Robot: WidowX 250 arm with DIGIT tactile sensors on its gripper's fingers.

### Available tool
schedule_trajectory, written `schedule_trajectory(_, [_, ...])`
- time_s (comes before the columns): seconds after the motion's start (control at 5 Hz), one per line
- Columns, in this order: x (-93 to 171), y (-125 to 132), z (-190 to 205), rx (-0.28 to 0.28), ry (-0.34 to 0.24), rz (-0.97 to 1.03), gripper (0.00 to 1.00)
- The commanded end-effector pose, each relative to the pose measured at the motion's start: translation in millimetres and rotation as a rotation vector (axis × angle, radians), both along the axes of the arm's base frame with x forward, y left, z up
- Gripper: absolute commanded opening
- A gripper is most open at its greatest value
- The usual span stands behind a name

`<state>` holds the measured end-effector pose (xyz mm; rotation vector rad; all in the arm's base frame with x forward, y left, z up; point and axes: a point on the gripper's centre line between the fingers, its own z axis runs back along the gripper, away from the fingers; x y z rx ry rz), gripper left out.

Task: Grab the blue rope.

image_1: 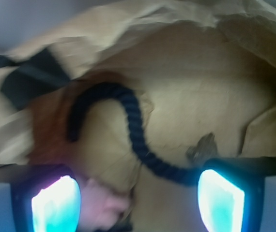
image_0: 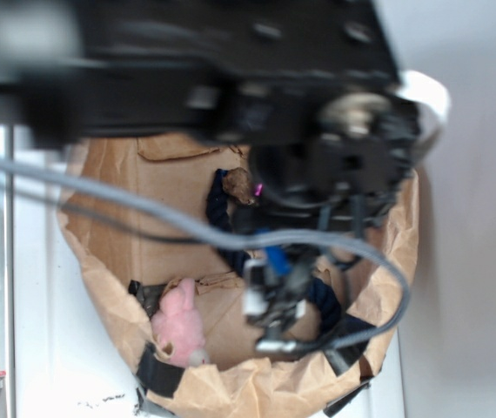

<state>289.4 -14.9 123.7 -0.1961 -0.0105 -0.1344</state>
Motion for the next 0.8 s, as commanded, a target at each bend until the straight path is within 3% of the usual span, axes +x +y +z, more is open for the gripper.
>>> schedule_trajectory(0.0, [10.9, -11.8, -11.9, 0.063, -0.090, -0.069, 1.00])
schedule_trajectory(0.4, [8.0, -8.7, -46.3, 0.136, -0.129, -0.138, 1.00])
schedule_trajectory(0.6, [11.2, -13.1, -63.4, 0.146, -0.141, -0.177, 1.00])
